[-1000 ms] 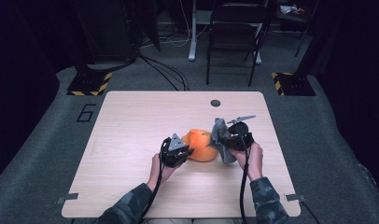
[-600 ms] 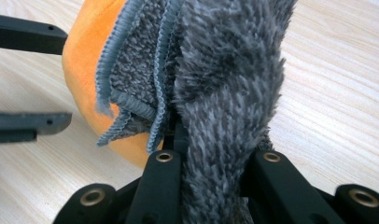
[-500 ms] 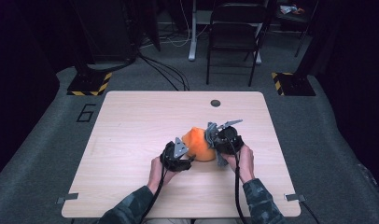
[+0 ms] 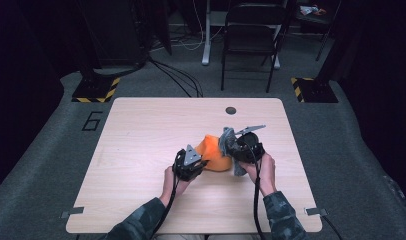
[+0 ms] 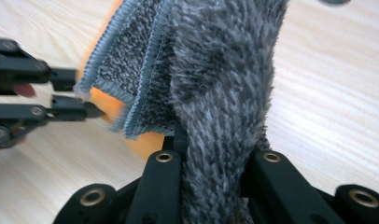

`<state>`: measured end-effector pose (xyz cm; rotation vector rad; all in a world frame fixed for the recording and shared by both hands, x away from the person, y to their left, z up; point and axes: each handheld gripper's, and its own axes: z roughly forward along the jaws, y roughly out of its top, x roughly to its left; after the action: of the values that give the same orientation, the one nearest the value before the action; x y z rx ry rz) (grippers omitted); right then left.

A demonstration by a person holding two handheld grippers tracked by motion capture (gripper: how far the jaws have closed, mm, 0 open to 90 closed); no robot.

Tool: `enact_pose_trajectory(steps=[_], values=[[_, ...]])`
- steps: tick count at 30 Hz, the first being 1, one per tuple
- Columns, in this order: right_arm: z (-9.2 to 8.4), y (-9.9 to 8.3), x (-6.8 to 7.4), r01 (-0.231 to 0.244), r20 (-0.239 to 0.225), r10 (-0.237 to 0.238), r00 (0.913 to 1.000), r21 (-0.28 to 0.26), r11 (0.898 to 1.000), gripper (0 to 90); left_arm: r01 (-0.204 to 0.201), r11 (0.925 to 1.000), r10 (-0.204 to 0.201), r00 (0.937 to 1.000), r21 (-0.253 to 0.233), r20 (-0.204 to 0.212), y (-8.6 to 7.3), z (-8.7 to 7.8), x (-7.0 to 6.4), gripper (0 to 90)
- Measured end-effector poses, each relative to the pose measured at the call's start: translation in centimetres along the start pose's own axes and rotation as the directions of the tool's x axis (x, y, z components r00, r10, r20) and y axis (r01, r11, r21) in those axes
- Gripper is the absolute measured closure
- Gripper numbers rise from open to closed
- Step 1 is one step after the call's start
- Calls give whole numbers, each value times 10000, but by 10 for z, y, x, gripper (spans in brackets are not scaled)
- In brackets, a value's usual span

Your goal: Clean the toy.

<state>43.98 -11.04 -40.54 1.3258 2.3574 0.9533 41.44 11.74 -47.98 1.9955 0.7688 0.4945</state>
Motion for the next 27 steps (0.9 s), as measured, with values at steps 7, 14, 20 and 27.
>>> enact_pose_trajectory(steps=[7, 14, 20, 27], values=[[-9, 10, 33, 643, -308, -658, 9974, -462, 9969, 780, 997, 9950, -992, 9921, -17, 768, 4, -6, -2, 764], [14, 3, 40, 737, -284, -749, 9968, -417, 9964, 782, 705, 9970, -729, 9945, 335, 756, -1, 0, -2, 755], [19, 0, 31, 640, -100, -640, 9979, -15, 9979, 783, 758, 9961, -799, 9924, 459, 937, -2, 3, 2, 749], [19, -3, 19, 694, 57, -695, 9976, 288, 9972, 780, 897, 9952, -931, 9912, 398, 942, -3, 4, 5, 748]])
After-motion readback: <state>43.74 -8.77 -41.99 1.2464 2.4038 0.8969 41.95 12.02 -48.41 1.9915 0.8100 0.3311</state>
